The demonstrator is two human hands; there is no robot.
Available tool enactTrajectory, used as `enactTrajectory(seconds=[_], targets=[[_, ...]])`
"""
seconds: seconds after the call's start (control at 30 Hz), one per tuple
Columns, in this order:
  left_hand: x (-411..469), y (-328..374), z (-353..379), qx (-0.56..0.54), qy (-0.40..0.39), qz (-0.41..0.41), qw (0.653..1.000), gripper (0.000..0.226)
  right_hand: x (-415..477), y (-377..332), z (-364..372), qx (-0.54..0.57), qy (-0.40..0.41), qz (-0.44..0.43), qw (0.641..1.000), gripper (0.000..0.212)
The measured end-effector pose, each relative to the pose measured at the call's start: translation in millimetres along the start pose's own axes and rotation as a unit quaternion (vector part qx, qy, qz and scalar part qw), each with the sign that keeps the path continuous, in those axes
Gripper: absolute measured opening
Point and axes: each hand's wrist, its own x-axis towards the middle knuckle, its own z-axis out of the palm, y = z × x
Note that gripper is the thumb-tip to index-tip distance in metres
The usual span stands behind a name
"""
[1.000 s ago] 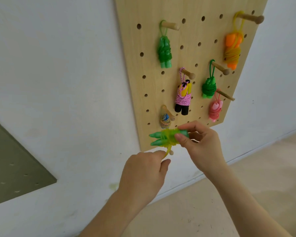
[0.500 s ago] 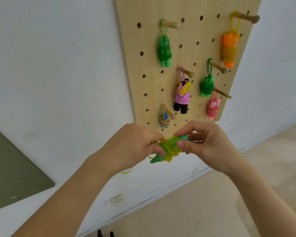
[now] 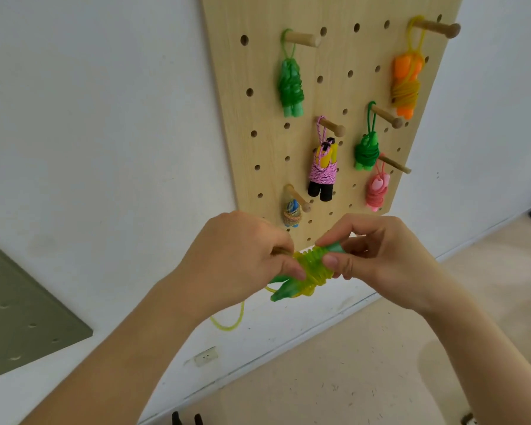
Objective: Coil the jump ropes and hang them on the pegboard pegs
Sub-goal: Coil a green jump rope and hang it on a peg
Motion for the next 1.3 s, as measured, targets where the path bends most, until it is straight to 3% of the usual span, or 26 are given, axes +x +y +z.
enactTrajectory(seconds=[0.03, 0.1, 0.17, 0.23, 0.3, 0.4, 0.47, 0.57, 0.63, 0.77, 0.87, 0.97, 1.07, 1.13, 1.2, 1.3], targets=[[0, -1, 2, -0.078, -0.009, -0.039, 0.996, 0.027, -1, -1, -2, 0.011, 0.003, -0.004, 1.000, 0.011], [2, -1, 5, -0.222, -0.063, -0.093, 0.969, 0.035, -1, 0, -3, 0.024, 0.000, -0.012, 1.000, 0.009], [2, 0, 10, -0.257, -0.093, -0.097, 0.957, 0.038, -3, 5, -1, 0.040, -0.007, -0.010, 0.999, 0.007], [1, 1, 12, -0.149, -0.058, -0.079, 0.984, 0.034, -5, 10, 1, 0.050, -0.008, 0.013, 0.999, 0.008], [-2, 1, 16, 0.048, -0.005, -0.005, 0.999, 0.031, -5, 10, 5, 0.034, 0.015, 0.036, 0.999, 0.012], [-7, 1, 30, 0.206, 0.098, 0.169, 0.959, 0.023, 1, 4, 10, -0.090, 0.071, 0.045, 0.992, 0.021], [-13, 7, 40, 0.235, 0.163, 0.238, 0.928, 0.012, 9, -1, 9, -0.146, -0.016, 0.075, 0.986, 0.025], [-26, 6, 51, 0.249, 0.217, 0.284, 0.900, 0.011, 10, -2, 5, -0.001, -0.204, 0.179, 0.962, 0.035], [-29, -1, 54, 0.258, 0.225, 0.281, 0.897, 0.016, 7, 3, 4, 0.105, -0.214, 0.204, 0.949, 0.034], [-28, -8, 50, 0.252, 0.176, 0.252, 0.917, 0.031, 7, 17, 14, 0.179, -0.126, 0.196, 0.956, 0.037], [-31, -14, 40, 0.245, 0.143, 0.254, 0.924, 0.032, 7, 22, 16, 0.103, -0.073, 0.188, 0.974, 0.033], [-34, -17, 31, 0.286, 0.066, 0.220, 0.930, 0.019, 8, 21, 16, -0.082, -0.032, 0.144, 0.986, 0.038], [-25, 5, 19, 0.313, -0.080, 0.140, 0.936, 0.025, 11, 19, 28, -0.267, -0.050, 0.103, 0.957, 0.045], [-19, 3, 25, 0.304, -0.127, 0.068, 0.942, 0.023, 11, 19, 35, -0.310, -0.059, 0.103, 0.943, 0.047], [-13, 1, 23, 0.300, -0.133, 0.115, 0.938, 0.017, 10, 19, 40, -0.328, -0.066, 0.103, 0.937, 0.040], [-12, -11, 32, 0.216, -0.063, 0.231, 0.947, 0.024, 11, 21, 46, -0.325, -0.091, 0.096, 0.936, 0.012]])
